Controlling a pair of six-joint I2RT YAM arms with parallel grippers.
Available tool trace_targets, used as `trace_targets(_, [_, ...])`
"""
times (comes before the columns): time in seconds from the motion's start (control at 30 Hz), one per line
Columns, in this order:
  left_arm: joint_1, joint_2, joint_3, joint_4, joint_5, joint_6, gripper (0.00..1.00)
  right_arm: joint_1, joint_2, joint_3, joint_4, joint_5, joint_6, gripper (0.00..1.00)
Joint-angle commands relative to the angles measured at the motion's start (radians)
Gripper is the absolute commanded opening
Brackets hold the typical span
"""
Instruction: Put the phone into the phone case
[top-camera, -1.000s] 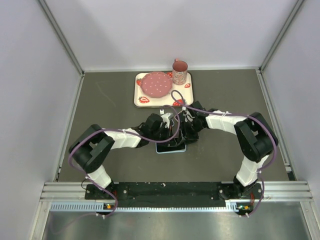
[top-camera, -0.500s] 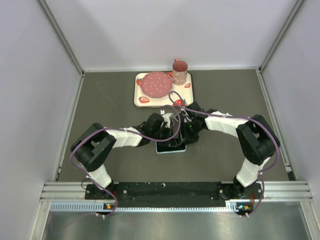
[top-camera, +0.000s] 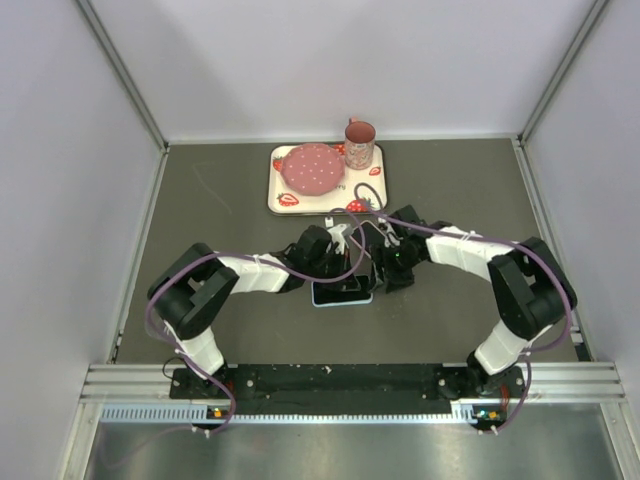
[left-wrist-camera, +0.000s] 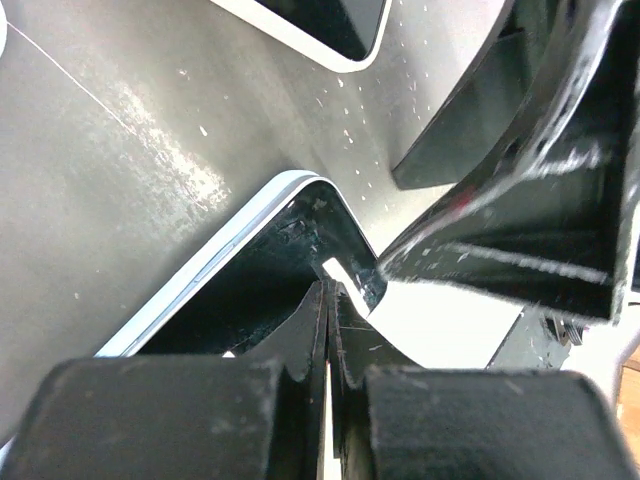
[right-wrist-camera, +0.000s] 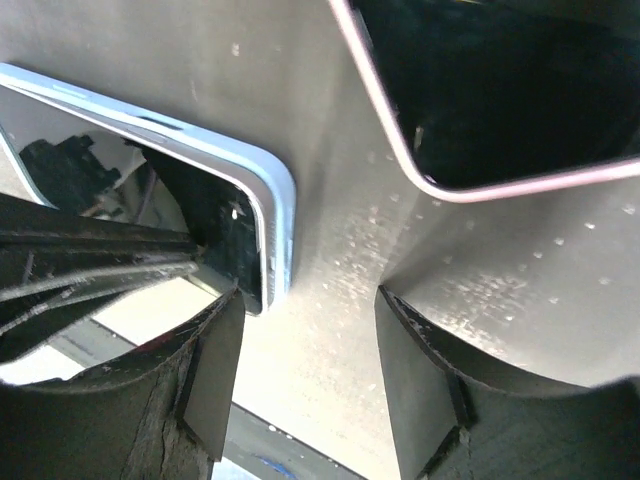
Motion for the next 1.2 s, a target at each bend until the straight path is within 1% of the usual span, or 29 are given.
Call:
trace_targets(0.0, [-0.002, 0.07, -0.024, -0.152, -0.112, 0.049, 0.0, -0.093, -0.072, -0.061, 0.064, -0.098, -0.014, 0.56])
trace_targets(0.1, [-0.004, 0.067, -0.011, -0.159, -0.101, 0.054, 0.0, -0.121, -0.08, -0.084, 0.097, -0.143, -0.011, 0.57])
trace_targets(0.47, [-0.004, 0.073, -0.001, -0.165, -0.102, 0.057, 0.0, -0.121, 0.0, -0.123, 0.177, -0.227, 0.009, 0.57])
trace_targets(0.63, [-0.004, 0.07, -0.001, -0.168, -0.104, 0.057, 0.0, -0.103, 0.029, -0.131, 0.193, -0.237, 0.011, 0.54])
trace_targets(0.67, [-0.004, 0.071, -0.001, -0.168, -0.108, 0.057, 0.0, -0.098, 0.035, -0.132, 0.194, -0.234, 0.012, 0.52])
trace_targets(0.7, [-0.004, 0.073, 0.001, -0.168, -0.112, 0.058, 0.0, -0.094, 0.043, -0.131, 0.194, -0.229, 0.017, 0.45])
trace_targets(0.87, [-0.004, 0.065, 0.006, -0.175, -0.11, 0.055, 0.0, -0.068, 0.107, -0.132, 0.193, -0.188, 0.017, 0.4])
trace_targets(0.9, [-0.004, 0.064, 0.006, -0.178, -0.113, 0.058, 0.0, -0.064, 0.115, -0.132, 0.193, -0.178, 0.014, 0.36])
trace_targets(0.93, [-0.004, 0.065, 0.007, -0.176, -0.115, 0.058, 0.0, -0.061, 0.12, -0.129, 0.188, -0.168, 0.011, 0.35])
trace_targets(0.97, [-0.004, 0.065, 0.009, -0.187, -0.119, 0.061, 0.0, -0.057, 0.137, -0.128, 0.179, -0.145, 0.011, 0.34])
trace_targets(1.03, [-0.004, 0.064, 0.019, -0.196, -0.119, 0.065, 0.0, -0.049, 0.15, -0.112, 0.158, -0.111, 0.012, 0.28])
trace_targets(1.07, [-0.004, 0.063, 0.021, -0.201, -0.121, 0.065, 0.0, -0.046, 0.158, -0.105, 0.129, -0.059, 0.019, 0.26])
trace_targets(1.13, [-0.005, 0.06, 0.027, -0.213, -0.139, 0.071, 0.0, -0.031, 0.18, -0.092, 0.104, -0.022, 0.009, 0.23])
trace_targets(1.17, [-0.005, 0.057, 0.029, -0.217, -0.147, 0.075, 0.0, -0.025, 0.184, -0.082, 0.093, 0.021, 0.006, 0.21])
